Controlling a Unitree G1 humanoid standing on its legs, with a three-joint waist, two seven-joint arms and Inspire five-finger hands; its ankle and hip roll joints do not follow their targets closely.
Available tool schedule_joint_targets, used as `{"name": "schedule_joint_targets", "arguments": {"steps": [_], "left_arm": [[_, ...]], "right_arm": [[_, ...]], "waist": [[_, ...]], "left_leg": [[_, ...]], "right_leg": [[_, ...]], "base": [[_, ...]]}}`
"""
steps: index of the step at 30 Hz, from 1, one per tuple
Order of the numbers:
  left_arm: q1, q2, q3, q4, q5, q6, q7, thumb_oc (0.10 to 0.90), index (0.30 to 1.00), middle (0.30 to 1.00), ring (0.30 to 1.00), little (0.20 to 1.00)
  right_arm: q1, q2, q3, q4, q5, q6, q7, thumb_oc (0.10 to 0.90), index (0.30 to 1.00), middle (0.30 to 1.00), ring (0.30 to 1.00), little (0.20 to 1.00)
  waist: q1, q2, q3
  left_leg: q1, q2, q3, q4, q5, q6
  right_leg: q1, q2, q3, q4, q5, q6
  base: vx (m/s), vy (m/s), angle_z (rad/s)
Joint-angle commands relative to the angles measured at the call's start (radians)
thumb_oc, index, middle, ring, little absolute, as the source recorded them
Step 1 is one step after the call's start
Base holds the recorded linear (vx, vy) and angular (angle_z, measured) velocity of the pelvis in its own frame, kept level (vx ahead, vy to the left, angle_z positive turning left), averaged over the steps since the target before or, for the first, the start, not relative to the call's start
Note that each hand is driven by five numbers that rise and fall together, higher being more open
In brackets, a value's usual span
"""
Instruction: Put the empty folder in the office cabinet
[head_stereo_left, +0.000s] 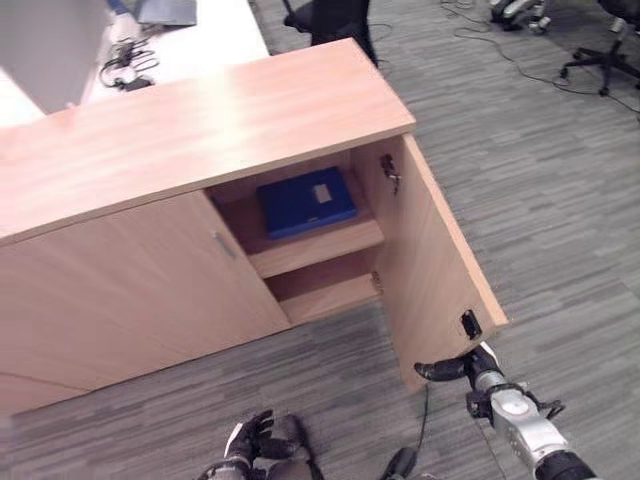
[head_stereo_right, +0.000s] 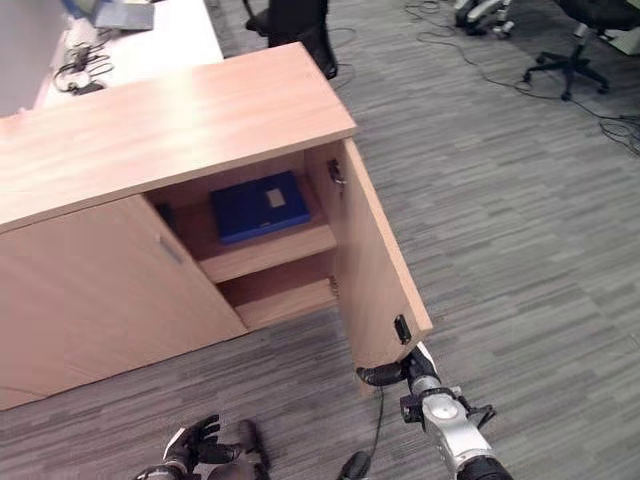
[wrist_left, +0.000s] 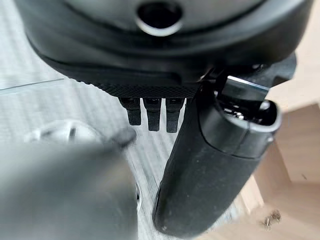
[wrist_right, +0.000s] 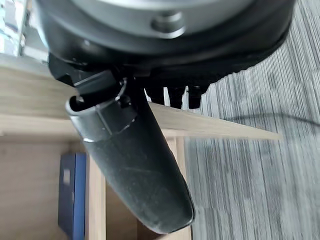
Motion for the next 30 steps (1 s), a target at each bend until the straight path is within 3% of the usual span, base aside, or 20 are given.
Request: {"name": "schedule_joint_targets", "arguments": {"steps": [1,5,6,7,9,11,13,14,16,18,20,25,30], "left_arm": [[0.036,0.067,-0.043,-0.004,0.084,-0.017,-0.013,0.800,0.900,0.900,0.900,0.900],[0.047,0.100,-0.027,-0.054,0.098,-0.021,-0.024,0.800,0.900,0.900,0.900,0.900],[0.038,0.124,-0.025,-0.091,0.106,-0.030,-0.023,0.800,0.900,0.900,0.900,0.900],[0.038,0.125,-0.023,-0.093,0.106,-0.029,-0.023,0.800,0.900,0.900,0.900,0.900],[0.039,0.143,-0.013,-0.125,0.105,-0.035,-0.016,0.800,0.900,0.900,0.900,0.900],[0.039,0.164,0.006,-0.164,0.101,-0.039,-0.003,0.800,0.900,0.900,0.900,0.900],[0.033,0.179,0.011,-0.170,0.108,-0.044,0.007,0.800,0.900,0.900,0.900,0.900],[0.037,0.192,0.001,-0.209,0.101,-0.055,0.003,0.800,0.900,0.900,0.900,0.900],[0.051,0.195,-0.013,-0.211,0.109,-0.059,-0.002,0.800,0.900,0.900,0.900,0.900],[0.071,0.203,-0.009,-0.198,0.134,-0.061,-0.022,0.800,0.900,0.900,0.900,0.900],[0.080,0.193,-0.008,-0.164,0.166,-0.056,-0.022,0.800,0.900,0.900,0.900,0.900],[0.113,0.149,-0.001,-0.082,0.197,-0.050,-0.021,0.800,0.900,0.900,0.900,0.900],[0.027,0.070,-0.057,0.147,0.256,-0.037,0.010,0.800,0.900,0.900,0.900,0.900]], "right_arm": [[-0.190,0.101,0.024,-0.064,-0.040,-0.071,0.055,0.800,0.900,0.900,0.900,0.900],[-0.227,0.130,0.086,-0.094,-0.084,-0.068,0.092,0.800,0.900,0.900,0.900,0.900],[-0.272,0.144,0.136,-0.129,-0.098,-0.077,0.120,0.800,0.900,0.900,0.900,0.900],[-0.274,0.145,0.136,-0.128,-0.098,-0.077,0.120,0.800,0.900,0.900,0.900,0.900],[-0.340,0.165,0.194,-0.175,-0.112,-0.084,0.149,0.800,0.900,0.900,0.900,0.900],[-0.406,0.189,0.249,-0.230,-0.132,-0.094,0.164,0.800,0.900,0.900,0.900,0.900],[-0.421,0.186,0.260,-0.259,-0.132,-0.107,0.174,0.800,0.900,0.900,0.900,0.900],[-0.433,0.156,0.281,-0.328,-0.129,-0.119,0.198,0.800,0.900,0.900,0.900,0.900],[-0.427,0.125,0.283,-0.338,-0.137,-0.133,0.194,0.800,0.900,0.900,0.900,0.900],[-0.390,0.081,0.250,-0.322,-0.165,-0.122,0.192,0.800,0.900,0.900,0.900,0.900],[-0.313,0.060,0.207,-0.279,-0.184,-0.112,0.187,0.800,0.900,0.900,0.900,0.900],[-0.181,0.048,0.116,-0.161,-0.209,-0.095,0.154,0.800,0.900,0.900,0.900,0.900],[-0.041,0.094,0.010,0.111,-0.280,-0.073,0.063,0.800,0.900,0.900,0.900,0.900]], "waist": [[0.069,0.002,-0.036],[0.122,-0.020,-0.042],[0.160,-0.030,-0.040],[0.156,-0.033,-0.039],[0.181,-0.035,-0.035],[0.200,-0.036,-0.010],[0.214,-0.034,-0.005],[0.211,-0.029,0.000],[0.203,-0.023,0.006],[0.197,-0.012,0.009],[0.195,-0.022,-0.009],[0.180,-0.024,-0.025],[0.088,-0.025,-0.043]], "left_leg": [[0.033,-0.039,-0.093,-0.005,-0.049,0.023],[0.039,-0.097,-0.140,-0.059,-0.068,0.068],[0.034,-0.119,-0.167,-0.065,-0.095,0.090],[0.033,-0.124,-0.170,-0.065,-0.097,0.093],[0.042,-0.150,-0.189,-0.070,-0.125,0.117],[0.059,-0.180,-0.212,-0.073,-0.147,0.141],[0.055,-0.177,-0.223,-0.073,-0.148,0.145],[0.052,-0.171,-0.280,-0.073,-0.148,0.135],[0.047,-0.196,-0.351,-0.073,-0.141,0.128],[0.046,-0.214,-0.408,-0.073,-0.130,0.128],[0.042,-0.233,-0.440,-0.073,-0.137,0.129],[0.059,-0.240,-0.452,-0.073,-0.145,0.129],[0.089,-0.235,-0.426,-0.073,-0.163,0.121]], "right_leg": [[0.084,-0.044,0.143,0.022,-0.134,0.091],[0.084,-0.094,0.089,0.120,-0.131,0.115],[0.075,-0.125,0.070,0.193,-0.134,0.128],[0.072,-0.133,0.068,0.204,-0.137,0.132],[0.044,-0.194,0.062,0.326,-0.100,0.159],[-0.015,-0.270,0.102,0.475,-0.024,0.211],[-0.040,-0.256,0.144,0.495,-0.038,0.216],[-0.091,-0.159,0.279,0.457,-0.139,0.196],[-0.104,-0.069,0.374,0.347,-0.211,0.172],[-0.097,-0.046,0.386,0.233,-0.176,0.143],[-0.060,-0.036,0.380,0.183,-0.176,0.137],[-0.021,-0.031,0.372,0.154,-0.167,0.134],[0.020,-0.014,0.401,0.084,-0.158,0.127]], "base": [[0.13,0.295,0.70],[0.10,0.198,0.82],[0.08,0.193,1.21],[0.11,0.180,1.09],[0.14,0.205,0.90],[0.12,0.175,0.87],[0.05,0.027,0.84],[0.10,-0.020,0.75],[0.11,-0.034,1.07],[0.06,-0.068,1.69],[0.09,-0.086,1.42],[0.07,-0.047,0.35],[0.05,-0.057,-0.21]]}}
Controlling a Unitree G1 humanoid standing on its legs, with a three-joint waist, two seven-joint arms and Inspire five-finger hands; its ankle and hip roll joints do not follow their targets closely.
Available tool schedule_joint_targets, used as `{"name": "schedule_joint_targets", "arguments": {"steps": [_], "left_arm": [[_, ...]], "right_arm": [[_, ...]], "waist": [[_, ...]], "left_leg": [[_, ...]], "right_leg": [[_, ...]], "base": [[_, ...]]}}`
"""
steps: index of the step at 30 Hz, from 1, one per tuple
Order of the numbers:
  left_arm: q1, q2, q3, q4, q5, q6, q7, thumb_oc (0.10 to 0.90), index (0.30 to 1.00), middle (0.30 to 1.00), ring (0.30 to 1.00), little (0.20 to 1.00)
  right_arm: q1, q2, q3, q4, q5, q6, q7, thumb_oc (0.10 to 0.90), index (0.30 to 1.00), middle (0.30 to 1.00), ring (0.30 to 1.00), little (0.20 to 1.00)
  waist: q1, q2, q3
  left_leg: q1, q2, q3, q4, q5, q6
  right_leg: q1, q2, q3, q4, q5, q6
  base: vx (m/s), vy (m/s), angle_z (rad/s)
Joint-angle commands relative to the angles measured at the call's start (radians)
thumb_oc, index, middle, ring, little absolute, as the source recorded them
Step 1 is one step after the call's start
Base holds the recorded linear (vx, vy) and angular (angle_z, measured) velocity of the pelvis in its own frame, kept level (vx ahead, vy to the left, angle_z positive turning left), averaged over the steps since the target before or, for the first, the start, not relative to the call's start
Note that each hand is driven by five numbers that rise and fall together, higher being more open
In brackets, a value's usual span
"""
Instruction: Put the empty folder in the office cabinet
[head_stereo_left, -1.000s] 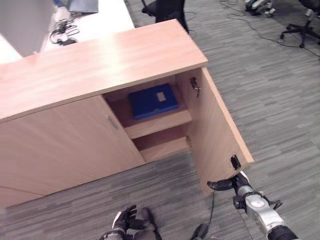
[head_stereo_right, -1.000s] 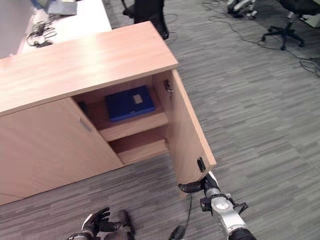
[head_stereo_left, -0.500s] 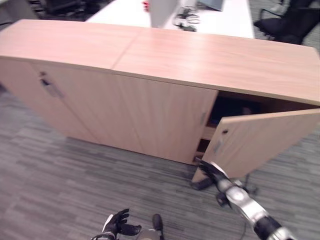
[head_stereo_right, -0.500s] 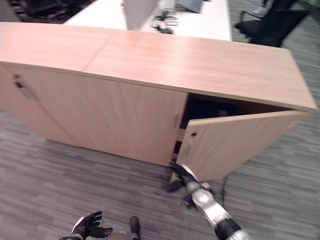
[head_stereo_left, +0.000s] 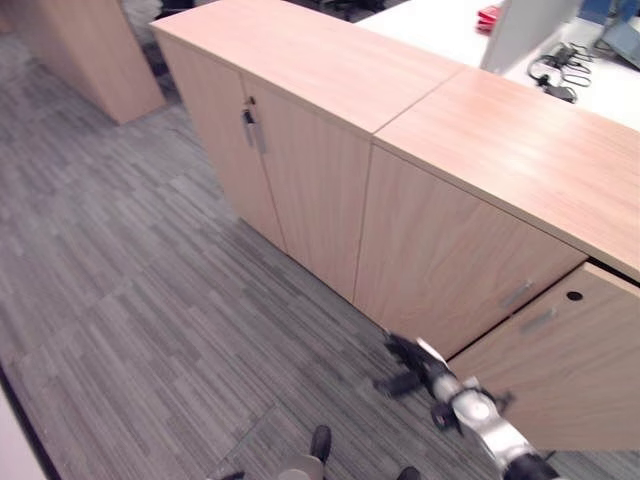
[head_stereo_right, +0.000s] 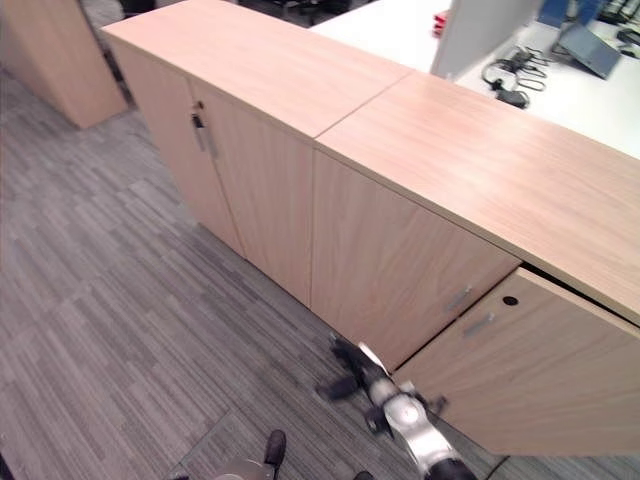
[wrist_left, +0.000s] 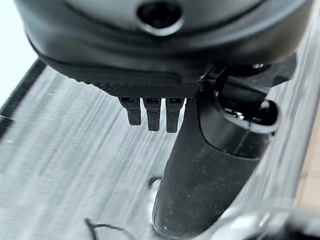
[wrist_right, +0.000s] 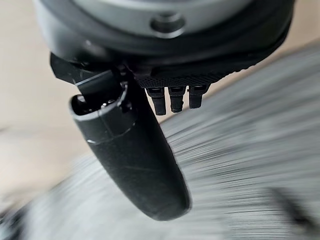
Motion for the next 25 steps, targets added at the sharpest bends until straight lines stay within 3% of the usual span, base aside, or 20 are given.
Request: {"name": "schedule_joint_targets", "arguments": {"steps": [1,2,4,12,20,25], "left_arm": [[-0.133,-0.001,-0.025,0.036,0.049,-0.032,0.037,0.800,0.900,0.900,0.900,0.900],[-0.180,-0.022,-0.029,0.071,0.028,-0.021,0.054,0.800,0.900,0.900,0.900,0.900],[-0.215,-0.031,-0.033,0.078,0.007,-0.019,0.065,0.800,0.900,0.900,0.900,0.900],[-0.300,-0.061,-0.052,0.090,-0.058,-0.015,0.094,0.800,0.900,0.900,0.900,0.900],[-0.305,-0.076,-0.089,0.149,-0.023,-0.006,0.070,0.800,0.900,0.900,0.900,0.900],[-0.312,-0.084,-0.100,0.149,-0.020,-0.008,0.055,0.800,0.900,0.900,0.900,0.900]], "right_arm": [[-0.086,-0.024,-0.002,-0.030,-0.048,-0.066,-0.057,0.800,0.900,0.900,0.900,0.900],[-0.046,-0.008,-0.040,0.067,-0.041,-0.053,-0.082,0.800,0.900,0.900,0.900,0.900],[-0.025,0.006,-0.059,0.145,-0.036,-0.047,-0.101,0.800,0.900,0.900,0.900,0.900],[-0.022,0.067,-0.108,0.465,-0.017,-0.010,-0.150,0.800,0.900,0.900,0.900,0.900],[-0.017,0.073,-0.156,0.561,0.034,-0.001,-0.159,0.800,0.900,0.900,0.900,0.900],[-0.013,0.063,-0.152,0.569,0.016,0.000,-0.157,0.800,0.900,0.900,0.900,0.900]], "waist": [[-0.034,0.033,-0.028],[-0.077,0.033,-0.035],[-0.104,0.032,-0.040],[-0.161,0.042,-0.048],[-0.209,0.069,-0.049],[-0.220,0.070,-0.050]], "left_leg": [[0.078,0.028,0.084,-0.006,-0.142,-0.039],[0.094,0.036,0.108,-0.006,-0.146,-0.046],[0.108,0.042,0.123,-0.006,-0.151,-0.049],[0.149,0.064,0.190,-0.006,-0.155,-0.057],[0.179,0.081,0.254,-0.006,-0.155,-0.065],[0.187,0.087,0.261,-0.006,-0.155,-0.068]], "right_leg": [[0.057,0.000,-0.003,0.075,-0.171,0.043],[0.070,0.011,0.019,0.048,-0.167,0.040],[0.076,0.019,0.037,0.036,-0.164,0.037],[0.085,0.033,0.086,0.005,-0.147,0.038],[0.080,0.040,0.123,0.000,-0.145,0.039],[0.085,0.045,0.125,0.000,-0.150,0.036]], "base": [[0.06,-0.093,-0.43],[0.06,-0.103,-0.55],[0.06,-0.114,-0.58],[0.02,-0.083,-0.36],[0.01,-0.035,-0.27],[0.01,-0.033,-0.14]]}}
